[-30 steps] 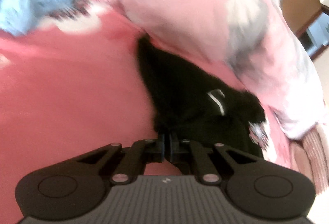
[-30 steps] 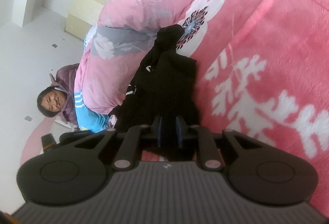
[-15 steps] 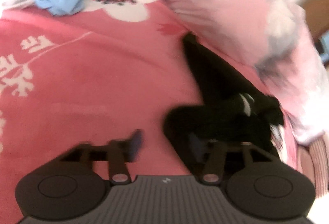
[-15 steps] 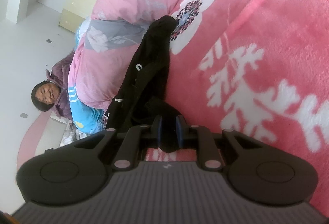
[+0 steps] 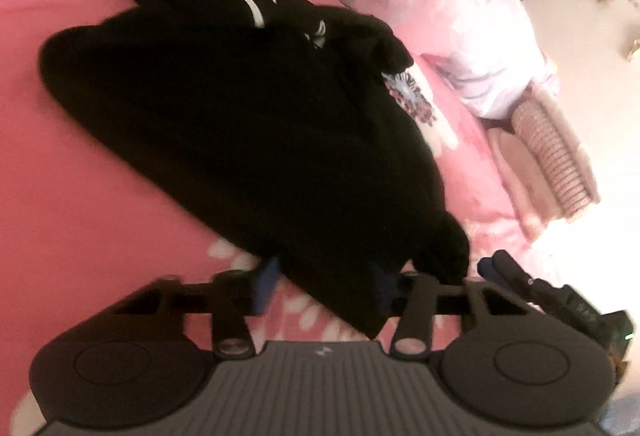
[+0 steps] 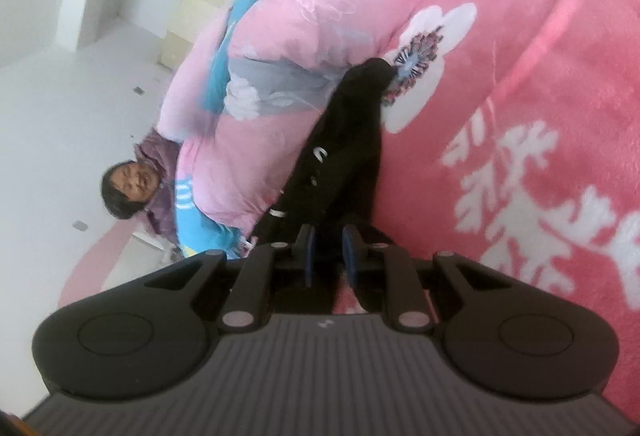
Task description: Fold clothes
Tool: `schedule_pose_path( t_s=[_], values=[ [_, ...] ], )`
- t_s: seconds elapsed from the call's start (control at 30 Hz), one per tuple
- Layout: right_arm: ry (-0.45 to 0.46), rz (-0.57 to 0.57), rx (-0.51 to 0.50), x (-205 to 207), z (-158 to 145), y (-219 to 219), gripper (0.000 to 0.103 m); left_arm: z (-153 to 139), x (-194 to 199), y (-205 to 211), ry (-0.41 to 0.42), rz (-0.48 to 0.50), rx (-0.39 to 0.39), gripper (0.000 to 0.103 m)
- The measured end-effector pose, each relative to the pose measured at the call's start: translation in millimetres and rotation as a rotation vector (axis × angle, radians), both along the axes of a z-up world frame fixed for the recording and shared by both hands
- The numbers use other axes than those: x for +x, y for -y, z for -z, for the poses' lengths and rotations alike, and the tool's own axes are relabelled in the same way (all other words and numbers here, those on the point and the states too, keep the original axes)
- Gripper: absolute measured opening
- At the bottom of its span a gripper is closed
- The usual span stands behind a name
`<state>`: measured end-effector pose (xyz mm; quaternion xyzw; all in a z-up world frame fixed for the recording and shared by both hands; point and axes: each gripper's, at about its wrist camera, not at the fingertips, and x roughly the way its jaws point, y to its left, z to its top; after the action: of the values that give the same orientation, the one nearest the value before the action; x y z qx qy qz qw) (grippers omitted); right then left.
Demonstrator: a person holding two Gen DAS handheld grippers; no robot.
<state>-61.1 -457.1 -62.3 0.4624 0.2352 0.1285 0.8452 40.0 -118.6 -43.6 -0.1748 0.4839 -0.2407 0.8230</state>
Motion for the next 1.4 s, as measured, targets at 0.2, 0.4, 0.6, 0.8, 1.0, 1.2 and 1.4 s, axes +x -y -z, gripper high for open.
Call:
schedule_pose_path(
  t_s=[0.2, 0.4, 0.6, 0.8, 1.0, 1.2, 1.4],
  values=[
    [-0.007, 0.0, 0.013, -0.5, 1.8, 2.7, 0.016, -6.3, -14.1, -4.9, 0.071, -0.059, 0.058, 0.003],
    [-0.015, 0.017, 0.016, -3.4, 4.0, 5.0, 0.016, -43.2, -37.0, -69.9, 0.187, -0.134, 0.043, 0.002],
    [-0.024, 0.024, -0.007, -2.2, 5.8, 2.6, 0.016, -59.1, -47.7, -148.0, 0.3, -0.273, 0.128, 0.002],
    [-0.052, 0.039, -0.075, 0.5, 7.6, -6.6, 0.016, -34.6, -42.9, -204.9, 0.266, -0.393, 0.11, 0.003],
    [-0.069, 0.074, -0.113, 4.6, 10.4, -10.5, 0.016, -8.1, -48.1, -234.3, 0.22, -0.388, 0.077, 0.004],
    [-0.069, 0.104, -0.142, 2.1, 6.0, -14.7, 0.025, -2.1, -61.7, -245.7, 0.279, -0.39, 0.079, 0.038],
    [-0.094, 0.175, -0.123, -17.8, 5.4, -18.8, 0.027, -22.9, -79.5, -231.0, 0.451, -0.325, 0.105, 0.048]
  ],
)
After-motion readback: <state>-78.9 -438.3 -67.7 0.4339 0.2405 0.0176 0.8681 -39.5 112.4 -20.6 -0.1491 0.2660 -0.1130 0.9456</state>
